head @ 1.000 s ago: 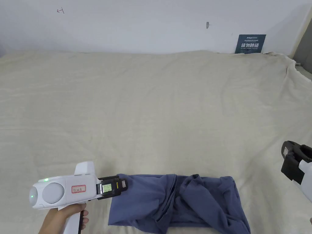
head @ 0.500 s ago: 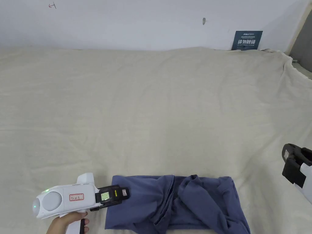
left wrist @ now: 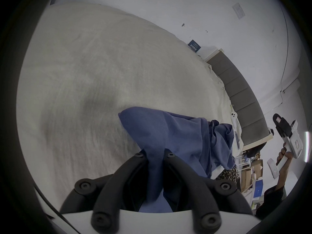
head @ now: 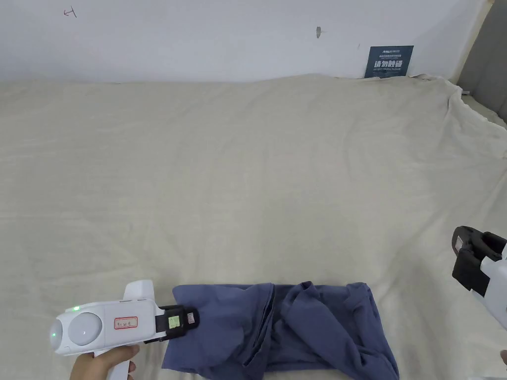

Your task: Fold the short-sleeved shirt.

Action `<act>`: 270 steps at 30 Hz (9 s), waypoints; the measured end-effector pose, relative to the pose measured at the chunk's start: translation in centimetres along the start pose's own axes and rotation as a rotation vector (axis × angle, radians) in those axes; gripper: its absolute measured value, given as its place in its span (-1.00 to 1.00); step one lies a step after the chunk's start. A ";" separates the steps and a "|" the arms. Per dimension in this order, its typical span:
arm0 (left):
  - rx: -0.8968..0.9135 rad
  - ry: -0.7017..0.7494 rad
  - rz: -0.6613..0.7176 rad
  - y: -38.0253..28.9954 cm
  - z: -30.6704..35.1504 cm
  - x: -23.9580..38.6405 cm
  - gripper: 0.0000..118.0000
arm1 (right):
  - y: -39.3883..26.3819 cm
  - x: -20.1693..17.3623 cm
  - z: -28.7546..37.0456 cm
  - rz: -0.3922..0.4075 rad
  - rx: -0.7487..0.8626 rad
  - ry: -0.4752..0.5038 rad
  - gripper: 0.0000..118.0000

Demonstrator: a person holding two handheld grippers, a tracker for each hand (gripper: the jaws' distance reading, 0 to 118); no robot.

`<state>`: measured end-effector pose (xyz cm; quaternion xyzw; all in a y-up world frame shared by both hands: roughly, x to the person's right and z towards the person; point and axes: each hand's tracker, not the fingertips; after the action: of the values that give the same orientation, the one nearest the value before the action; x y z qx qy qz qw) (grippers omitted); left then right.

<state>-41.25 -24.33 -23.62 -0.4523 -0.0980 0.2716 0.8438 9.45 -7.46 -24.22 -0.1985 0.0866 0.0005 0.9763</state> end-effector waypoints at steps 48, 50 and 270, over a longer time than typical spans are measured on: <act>-0.285 0.182 -0.277 -1.2 -12.6 21.6 -0.72 | -0.8 2.9 1.9 -0.055 0.022 -0.008 -1.00; -0.272 0.196 -0.295 -1.8 -13.1 21.7 -0.45 | -0.8 3.0 1.9 -0.053 0.018 -0.012 -1.00; 0.554 0.709 -0.101 11.4 22.1 -9.7 0.88 | 1.2 -15.8 -6.8 0.117 0.156 0.224 -1.00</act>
<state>-62.61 -8.84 -19.47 -0.2690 0.2516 0.0744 0.9267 -7.32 -8.48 -28.11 -0.1153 0.2061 0.0286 0.9713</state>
